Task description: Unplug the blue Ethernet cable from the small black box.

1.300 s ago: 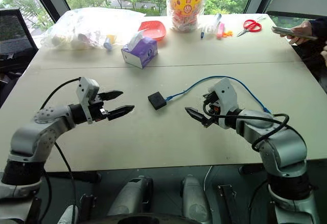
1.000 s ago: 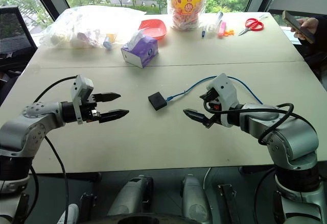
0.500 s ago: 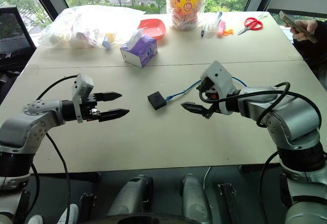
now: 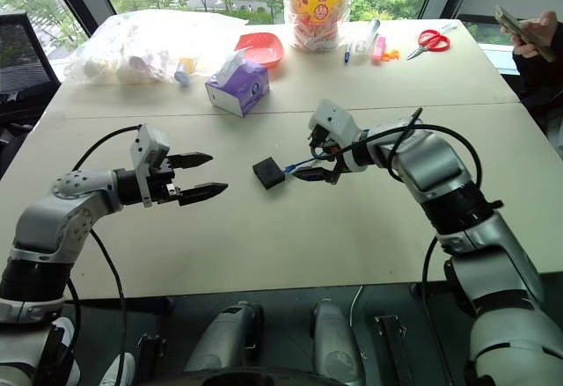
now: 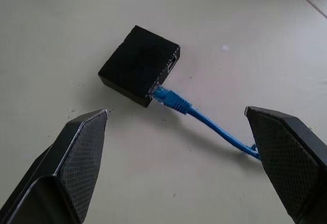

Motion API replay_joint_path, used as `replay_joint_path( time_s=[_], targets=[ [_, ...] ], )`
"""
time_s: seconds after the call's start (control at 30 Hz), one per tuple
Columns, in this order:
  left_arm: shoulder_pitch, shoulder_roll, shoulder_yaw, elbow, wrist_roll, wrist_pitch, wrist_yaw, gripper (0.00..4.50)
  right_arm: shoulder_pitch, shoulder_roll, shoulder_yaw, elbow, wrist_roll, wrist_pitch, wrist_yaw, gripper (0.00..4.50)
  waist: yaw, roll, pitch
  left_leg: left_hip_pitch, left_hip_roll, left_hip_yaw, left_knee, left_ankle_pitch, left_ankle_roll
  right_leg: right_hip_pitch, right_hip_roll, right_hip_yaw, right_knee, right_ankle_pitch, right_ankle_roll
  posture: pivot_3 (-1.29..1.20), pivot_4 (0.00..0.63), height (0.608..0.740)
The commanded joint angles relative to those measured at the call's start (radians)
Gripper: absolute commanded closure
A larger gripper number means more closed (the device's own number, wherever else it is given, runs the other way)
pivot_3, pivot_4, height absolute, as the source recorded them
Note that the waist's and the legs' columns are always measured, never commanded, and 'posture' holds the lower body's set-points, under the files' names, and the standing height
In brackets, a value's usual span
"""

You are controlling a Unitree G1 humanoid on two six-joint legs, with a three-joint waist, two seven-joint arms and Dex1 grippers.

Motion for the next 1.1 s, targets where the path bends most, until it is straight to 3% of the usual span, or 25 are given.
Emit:
replay_joint_path(
  time_s=[0.03,0.23,0.27,0.33,0.57,0.67,0.77,0.97,1.1],
  targets=[
    [-0.011,-0.003,0.021,-0.019,0.004,-0.019,0.013,0.06,-0.071,0.051,0.042,0.192,-0.108,-0.148,0.065,0.00,0.001,0.000,0.000,0.000,0.000,0.000,0.000,0.000,0.000,0.000,0.000,0.000,0.000,0.000,0.000,0.00,0.150,0.740],
    [0.035,-0.005,0.041,-0.067,-0.004,-0.013,0.040,0.06,-0.152,0.164,0.081,0.483,-0.235,-0.329,0.153,0.00,0.000,0.000,0.000,0.000,-0.001,0.000,0.000,0.000,0.000,0.000,-0.001,0.000,0.000,0.001,0.002,0.00,0.150,0.740],
    [0.043,-0.003,0.047,-0.071,-0.004,-0.014,0.044,0.02,-0.162,0.182,0.081,0.514,-0.249,-0.348,0.166,0.25,0.000,0.000,0.000,0.000,-0.001,0.000,-0.001,0.000,0.000,0.000,-0.001,0.000,0.000,0.001,0.002,0.00,0.150,0.740],
    [0.052,-0.001,0.053,-0.075,0.000,-0.019,0.053,0.00,-0.178,0.211,0.075,0.557,-0.270,-0.375,0.193,0.82,-0.003,0.000,0.000,0.001,-0.001,-0.001,-0.001,0.000,-0.001,0.000,0.000,0.000,0.001,0.002,0.001,0.00,0.150,0.740],
    [0.053,-0.008,0.063,-0.073,0.000,-0.018,0.070,0.00,-0.203,0.281,0.051,0.603,-0.325,-0.405,0.253,4.45,-0.004,0.000,0.000,0.005,-0.001,-0.001,-0.002,0.001,-0.002,0.001,0.001,0.001,0.003,0.002,0.000,0.00,0.150,0.740],
    [0.032,-0.026,0.074,-0.043,-0.020,0.002,0.084,0.00,-0.174,0.260,0.037,0.495,-0.361,-0.427,0.220,4.45,-0.003,0.000,0.000,0.005,-0.001,-0.001,-0.002,0.001,-0.002,0.001,0.001,0.001,0.003,0.002,0.000,0.00,0.150,0.740],
    [-0.014,-0.054,0.089,0.004,-0.067,0.054,0.087,0.00,-0.107,0.227,-0.025,0.326,-0.388,-0.516,0.089,4.45,0.001,0.000,0.000,0.005,-0.001,-0.001,-0.001,0.001,-0.003,0.001,0.001,0.001,0.004,0.002,0.000,0.00,0.150,0.740],
    [-0.148,-0.084,0.071,0.097,-0.121,0.142,0.046,0.00,0.139,0.079,-0.147,-0.135,-0.478,-0.724,-0.128,4.45,0.007,0.000,0.000,0.002,-0.003,-0.002,0.000,0.002,-0.003,0.001,0.000,0.000,0.003,0.003,0.001,0.00,0.150,0.740],
    [-0.221,-0.104,0.065,0.154,-0.150,0.191,0.008,0.00,0.267,0.021,-0.192,-0.306,-0.537,-0.793,-0.212,4.45,0.001,0.000,0.000,0.002,-0.004,-0.001,0.000,0.002,-0.003,0.001,0.000,0.000,0.002,0.003,0.002,0.00,0.150,0.740]
  ],
)
